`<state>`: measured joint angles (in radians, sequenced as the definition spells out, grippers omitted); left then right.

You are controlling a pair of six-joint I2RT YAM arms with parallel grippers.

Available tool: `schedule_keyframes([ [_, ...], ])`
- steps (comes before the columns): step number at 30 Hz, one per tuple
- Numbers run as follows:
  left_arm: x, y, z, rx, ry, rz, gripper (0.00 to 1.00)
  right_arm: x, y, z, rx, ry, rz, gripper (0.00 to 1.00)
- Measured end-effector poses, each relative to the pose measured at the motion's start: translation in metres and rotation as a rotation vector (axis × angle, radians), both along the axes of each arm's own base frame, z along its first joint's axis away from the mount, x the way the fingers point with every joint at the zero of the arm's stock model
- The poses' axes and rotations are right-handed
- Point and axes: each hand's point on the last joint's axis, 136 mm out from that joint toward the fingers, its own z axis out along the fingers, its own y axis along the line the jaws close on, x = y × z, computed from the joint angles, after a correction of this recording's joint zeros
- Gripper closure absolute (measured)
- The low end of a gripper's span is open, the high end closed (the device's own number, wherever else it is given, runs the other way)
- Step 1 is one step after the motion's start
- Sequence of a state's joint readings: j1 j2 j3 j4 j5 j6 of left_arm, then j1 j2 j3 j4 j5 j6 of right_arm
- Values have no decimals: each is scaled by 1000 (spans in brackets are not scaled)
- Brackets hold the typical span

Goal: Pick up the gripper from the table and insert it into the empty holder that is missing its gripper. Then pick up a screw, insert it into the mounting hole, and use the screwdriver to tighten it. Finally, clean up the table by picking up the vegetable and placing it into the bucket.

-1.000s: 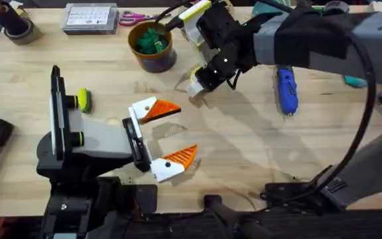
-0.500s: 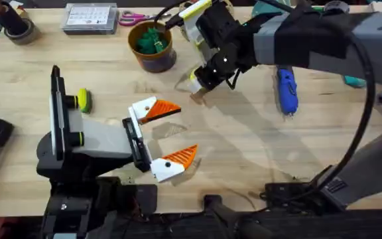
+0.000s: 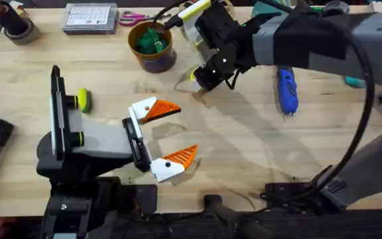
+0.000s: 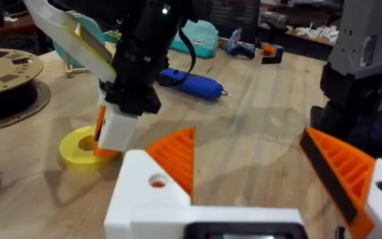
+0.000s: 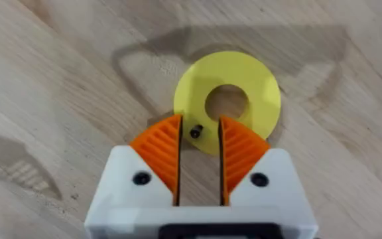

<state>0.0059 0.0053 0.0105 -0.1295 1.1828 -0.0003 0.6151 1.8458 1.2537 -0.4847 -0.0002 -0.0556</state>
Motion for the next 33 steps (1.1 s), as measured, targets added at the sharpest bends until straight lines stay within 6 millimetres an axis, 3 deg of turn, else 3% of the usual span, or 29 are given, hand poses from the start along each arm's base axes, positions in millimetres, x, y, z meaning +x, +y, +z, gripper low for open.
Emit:
schedule_keyframes([
  [14,0,0,0,0,0,0,15,2,1,1,5,-7,0,874],
  [17,0,0,0,0,0,0,15,2,2,1,7,-9,-1,985],
  [33,0,0,0,0,0,0,15,2,1,1,7,-7,-2,995],
])
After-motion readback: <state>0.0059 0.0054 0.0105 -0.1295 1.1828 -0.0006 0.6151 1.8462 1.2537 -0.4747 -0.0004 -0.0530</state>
